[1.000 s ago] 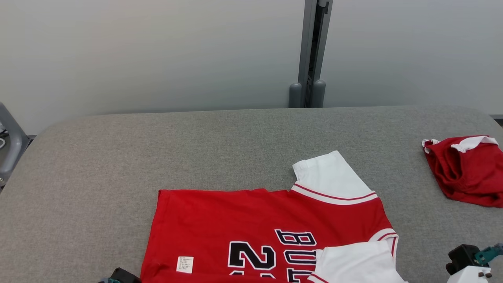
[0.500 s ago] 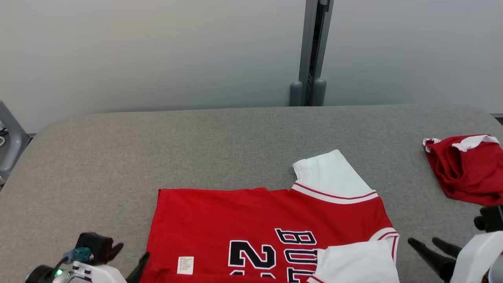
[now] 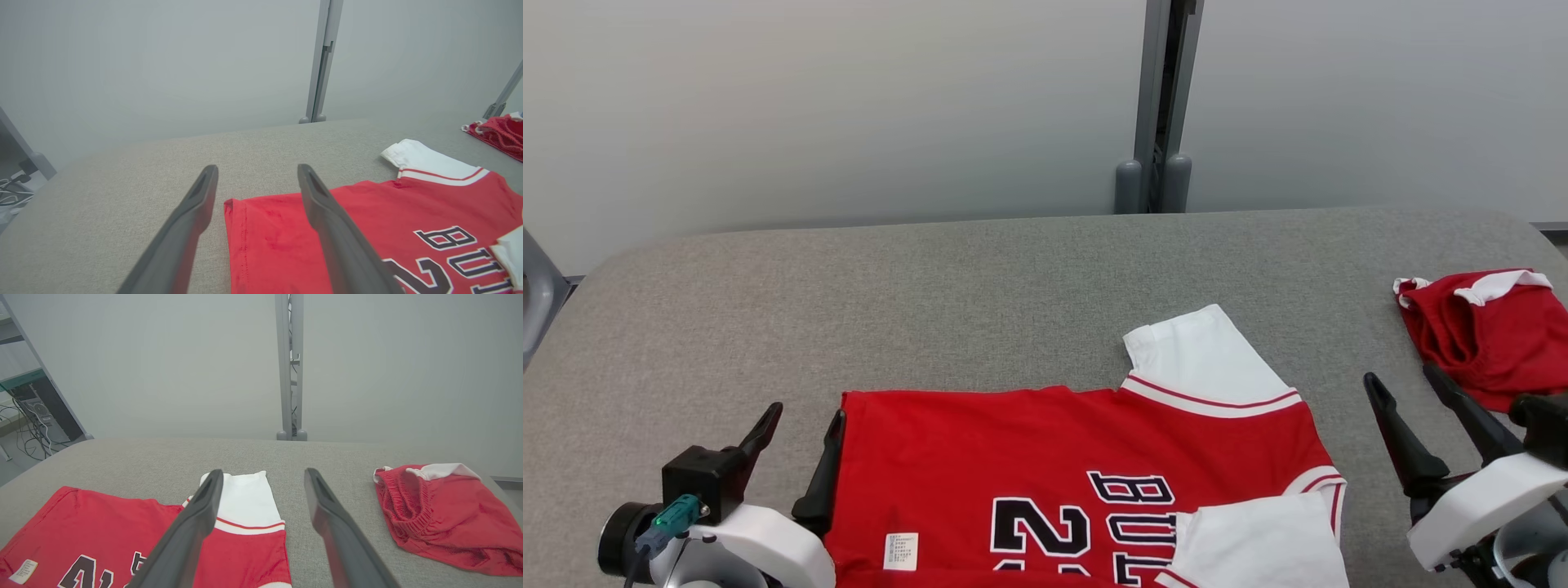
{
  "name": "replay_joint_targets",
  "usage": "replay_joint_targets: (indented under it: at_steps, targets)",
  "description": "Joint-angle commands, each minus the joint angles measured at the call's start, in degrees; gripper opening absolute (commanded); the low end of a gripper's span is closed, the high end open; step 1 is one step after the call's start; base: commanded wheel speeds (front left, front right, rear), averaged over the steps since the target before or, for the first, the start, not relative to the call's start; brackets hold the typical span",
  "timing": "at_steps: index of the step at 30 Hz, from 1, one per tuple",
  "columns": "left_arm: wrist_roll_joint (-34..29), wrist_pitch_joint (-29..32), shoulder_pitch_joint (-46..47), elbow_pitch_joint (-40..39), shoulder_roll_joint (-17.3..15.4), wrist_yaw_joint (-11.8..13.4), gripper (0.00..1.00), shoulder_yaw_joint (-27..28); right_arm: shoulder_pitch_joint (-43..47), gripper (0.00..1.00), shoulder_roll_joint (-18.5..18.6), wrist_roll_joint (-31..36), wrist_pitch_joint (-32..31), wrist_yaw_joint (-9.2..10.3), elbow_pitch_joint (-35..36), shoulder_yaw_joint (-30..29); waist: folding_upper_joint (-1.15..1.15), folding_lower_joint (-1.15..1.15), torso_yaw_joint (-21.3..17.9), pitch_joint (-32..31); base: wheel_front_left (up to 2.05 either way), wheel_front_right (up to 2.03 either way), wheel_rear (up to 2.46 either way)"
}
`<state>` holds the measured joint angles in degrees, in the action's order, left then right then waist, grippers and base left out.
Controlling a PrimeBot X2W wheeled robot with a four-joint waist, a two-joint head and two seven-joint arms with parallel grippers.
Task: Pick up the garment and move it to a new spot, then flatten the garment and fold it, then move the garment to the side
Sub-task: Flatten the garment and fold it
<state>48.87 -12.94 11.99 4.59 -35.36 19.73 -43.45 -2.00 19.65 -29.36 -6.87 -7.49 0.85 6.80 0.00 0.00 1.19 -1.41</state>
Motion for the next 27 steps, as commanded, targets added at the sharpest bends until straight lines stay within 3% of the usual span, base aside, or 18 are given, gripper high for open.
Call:
replay_joint_targets:
  at_steps: [1, 6, 11, 27]
  targets:
    - [-0.79, -0.61, 0.66, 1.03, 0.23, 0.38, 1.0, 0.41, -0.67, 1.0, -0.06, 0.91, 1.65, -0.01, -1.33, 0.67, 0.0, 0.0, -0.19, 0.14, 0.0, 0.0, 0.0]
    - [-2.66, 0.08, 2.23, 5.41, 1.1, 0.74, 1.0, -1.01, -1.49, 1.0, -1.31, 1.79, 4.61, -0.01, -4.93, 2.93, 0.0, 0.0, -1.07, 1.19, 0.0, 0.0, 0.0]
    - [-5.42, 5.61, 6.69, 11.87, 1.38, 2.35, 1.0, -3.54, -2.81, 1.0, -1.94, 1.89, 5.84, -0.01, -6.23, 4.56, 0.0, 0.0, -2.42, 4.02, 0.0, 0.0, 0.0]
    - [-9.34, 14.57, 21.95, 29.64, 4.2, -4.93, 1.0, -8.43, -6.42, 1.0, -1.42, 1.01, 6.68, -0.01, -7.67, 6.81, 0.0, 0.0, -6.93, 12.54, 0.0, 0.0, 0.0]
